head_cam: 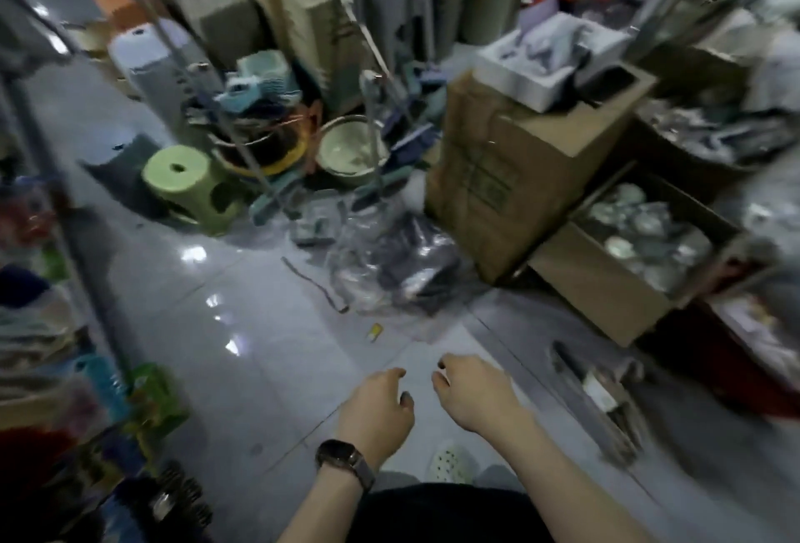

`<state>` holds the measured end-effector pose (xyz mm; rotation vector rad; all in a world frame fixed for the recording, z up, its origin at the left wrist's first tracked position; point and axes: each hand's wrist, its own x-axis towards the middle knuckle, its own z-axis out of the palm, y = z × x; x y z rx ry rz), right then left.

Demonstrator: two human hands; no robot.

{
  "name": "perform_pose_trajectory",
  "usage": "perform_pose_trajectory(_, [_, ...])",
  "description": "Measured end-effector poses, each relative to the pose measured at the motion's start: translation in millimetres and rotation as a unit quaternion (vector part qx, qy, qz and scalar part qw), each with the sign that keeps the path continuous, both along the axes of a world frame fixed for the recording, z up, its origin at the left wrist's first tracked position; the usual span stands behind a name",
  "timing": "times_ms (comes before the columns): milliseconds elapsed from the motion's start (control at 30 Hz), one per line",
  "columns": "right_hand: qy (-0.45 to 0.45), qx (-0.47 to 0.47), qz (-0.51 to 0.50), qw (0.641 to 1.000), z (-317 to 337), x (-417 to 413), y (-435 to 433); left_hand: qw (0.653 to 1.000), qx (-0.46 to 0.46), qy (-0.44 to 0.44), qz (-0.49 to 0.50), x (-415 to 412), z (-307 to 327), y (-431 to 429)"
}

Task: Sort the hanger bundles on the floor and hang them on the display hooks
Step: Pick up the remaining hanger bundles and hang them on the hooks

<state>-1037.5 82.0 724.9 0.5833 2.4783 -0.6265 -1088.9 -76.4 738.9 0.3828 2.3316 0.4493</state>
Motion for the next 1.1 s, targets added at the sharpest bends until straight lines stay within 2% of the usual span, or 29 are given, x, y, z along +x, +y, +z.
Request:
perform_pose_trajectory(233, [-0.012,0.012,-0.121,0.993,-18.7,53.9,78.9,0.981,-0.027,0.005,-0.193,-1.3,-16.7,118.9])
perform_pose_trajectory(400, [-0.051,0.027,-0.2,0.978,-35.4,69.1,128.7,0.95,-0.04,0.004,-0.31,-14.2,-39.9,194.4])
perform_pose_trajectory(567, [-0.088,0.034,-0.316,0.944,-45.5,81.0,175.2,0.904,-0.067,0.009,-0.421,-19.5,-59.1,259.7])
perform_pose_trajectory(767, [-0.111,0.018,-0.431,0.895,-60.8,117.8,214.3,0.851,-0.091,-0.003,-0.517,-4.9,-86.5,335.7])
perform_pose_trajectory(900, [-0.122,-0.005,-0.464,0.877,-77.0,147.6,243.6,0.824,-0.11,-0.01,-0.555,15.1,-108.9,378.2])
perform_pose_trajectory(1000, [-0.119,-0.02,-0.469,0.875,-98.4,177.4,279.7,0.808,-0.132,-0.012,-0.575,39.7,-132.3,417.2])
perform_pose_trajectory(1100, [-0.115,-0.039,-0.454,0.883,-124.4,206.5,322.2,0.806,-0.154,-0.01,-0.572,67.8,-158.3,455.6])
